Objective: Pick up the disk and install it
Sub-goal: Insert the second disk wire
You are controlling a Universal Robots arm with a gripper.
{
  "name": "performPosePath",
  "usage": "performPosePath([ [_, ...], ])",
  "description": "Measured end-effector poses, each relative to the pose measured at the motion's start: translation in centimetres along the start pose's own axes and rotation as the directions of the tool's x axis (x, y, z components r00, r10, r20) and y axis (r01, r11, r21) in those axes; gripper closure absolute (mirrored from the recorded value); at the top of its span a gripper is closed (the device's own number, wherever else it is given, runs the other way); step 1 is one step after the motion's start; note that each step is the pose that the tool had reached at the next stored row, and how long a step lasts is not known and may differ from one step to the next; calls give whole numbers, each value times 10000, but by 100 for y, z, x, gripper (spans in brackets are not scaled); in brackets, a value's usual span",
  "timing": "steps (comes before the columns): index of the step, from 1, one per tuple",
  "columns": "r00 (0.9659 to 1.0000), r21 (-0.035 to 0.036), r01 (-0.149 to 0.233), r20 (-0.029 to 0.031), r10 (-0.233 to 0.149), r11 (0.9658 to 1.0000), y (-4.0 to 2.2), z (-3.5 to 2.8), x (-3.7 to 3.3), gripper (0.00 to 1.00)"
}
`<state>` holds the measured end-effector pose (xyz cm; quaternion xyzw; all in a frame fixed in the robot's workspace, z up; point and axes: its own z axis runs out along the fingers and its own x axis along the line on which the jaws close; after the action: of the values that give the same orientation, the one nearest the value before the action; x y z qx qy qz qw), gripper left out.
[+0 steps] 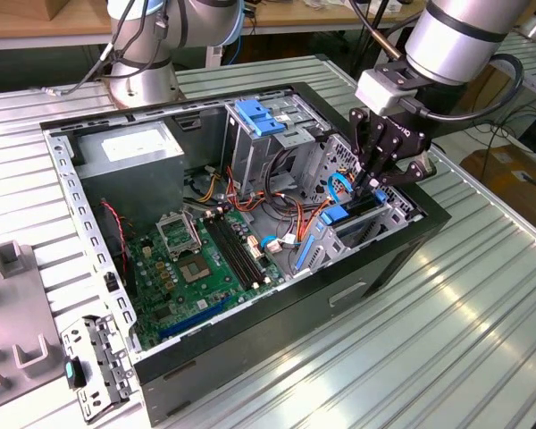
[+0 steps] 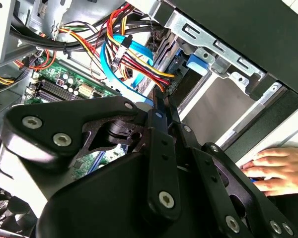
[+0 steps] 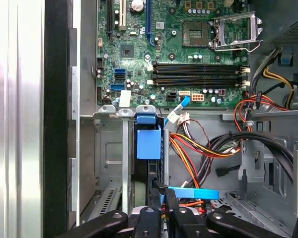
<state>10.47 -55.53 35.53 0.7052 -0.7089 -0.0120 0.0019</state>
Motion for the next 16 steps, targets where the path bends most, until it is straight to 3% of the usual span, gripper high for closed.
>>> performPosePath([
  [4, 10000, 0, 1, 71, -1, 10000, 1, 2, 6, 84],
  [6, 9998, -1, 4, 186, -4, 10000, 3, 3, 24, 84],
  [7, 9995, -1, 6, 313, -6, 10000, 5, 4, 49, 84],
  [11, 9991, 2, 8, 429, -8, 10000, 5, 21, 135, 84],
  [16, 9983, 30, -9, 580, 7, 10000, 6, 48, 158, 84],
])
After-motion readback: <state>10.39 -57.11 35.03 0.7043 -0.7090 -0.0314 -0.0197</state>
